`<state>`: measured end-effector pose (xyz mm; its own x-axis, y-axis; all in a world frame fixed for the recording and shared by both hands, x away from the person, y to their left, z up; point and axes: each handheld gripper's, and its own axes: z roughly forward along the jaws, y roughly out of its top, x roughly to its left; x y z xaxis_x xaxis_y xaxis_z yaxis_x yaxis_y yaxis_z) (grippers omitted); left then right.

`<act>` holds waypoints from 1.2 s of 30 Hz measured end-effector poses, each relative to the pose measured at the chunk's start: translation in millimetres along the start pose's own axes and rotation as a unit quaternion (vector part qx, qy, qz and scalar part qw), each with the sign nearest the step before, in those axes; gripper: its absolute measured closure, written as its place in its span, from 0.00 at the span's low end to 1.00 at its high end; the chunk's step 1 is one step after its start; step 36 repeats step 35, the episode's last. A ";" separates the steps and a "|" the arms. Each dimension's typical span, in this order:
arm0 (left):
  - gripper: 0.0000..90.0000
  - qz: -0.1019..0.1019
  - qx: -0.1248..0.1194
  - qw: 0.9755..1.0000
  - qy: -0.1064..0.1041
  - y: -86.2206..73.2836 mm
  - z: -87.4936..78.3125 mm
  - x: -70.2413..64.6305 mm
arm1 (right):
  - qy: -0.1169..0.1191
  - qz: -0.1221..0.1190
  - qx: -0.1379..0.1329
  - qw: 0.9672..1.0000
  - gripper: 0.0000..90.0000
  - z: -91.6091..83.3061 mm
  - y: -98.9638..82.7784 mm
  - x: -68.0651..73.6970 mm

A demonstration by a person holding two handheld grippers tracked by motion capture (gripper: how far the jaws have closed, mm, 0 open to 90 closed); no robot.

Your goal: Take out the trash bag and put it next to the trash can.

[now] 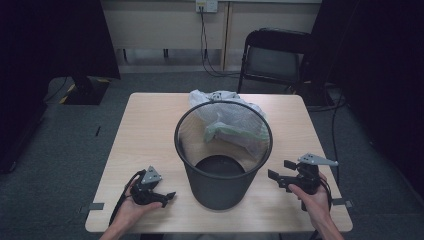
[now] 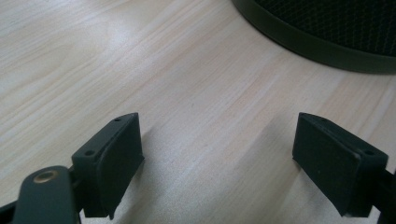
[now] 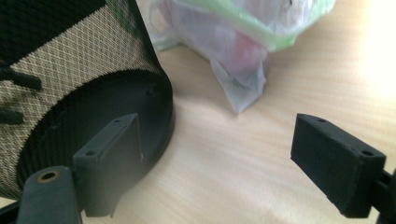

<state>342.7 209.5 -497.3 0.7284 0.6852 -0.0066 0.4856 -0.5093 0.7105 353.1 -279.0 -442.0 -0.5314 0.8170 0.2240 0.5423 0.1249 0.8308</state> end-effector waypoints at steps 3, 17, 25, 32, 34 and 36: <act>0.17 -0.003 0.001 1.000 0.000 -0.6 -1.2 -0.2 | -0.011 -0.004 0.010 1.000 0.17 1.8 -6.2 1.0; 0.17 -0.007 -0.003 1.000 0.002 -2.4 -1.8 -0.9 | -0.084 -0.020 0.106 0.991 0.19 35.4 -34.0 6.2; 0.16 -0.010 -0.009 1.000 0.007 -3.4 -0.5 -2.7 | -0.123 -0.043 0.104 0.986 0.16 44.4 -39.9 7.4; 0.10 -0.011 -0.011 1.000 0.012 -2.6 2.8 -3.8 | -0.124 -0.050 0.092 0.987 0.12 47.7 -42.0 5.5; 0.09 -0.011 -0.011 1.000 0.013 -2.5 3.1 -3.7 | -0.124 -0.049 0.094 0.987 0.11 48.6 -41.5 5.7; 0.09 -0.012 -0.012 1.000 0.013 -2.5 3.3 -3.9 | -0.126 -0.051 0.094 0.986 0.10 49.1 -41.3 5.5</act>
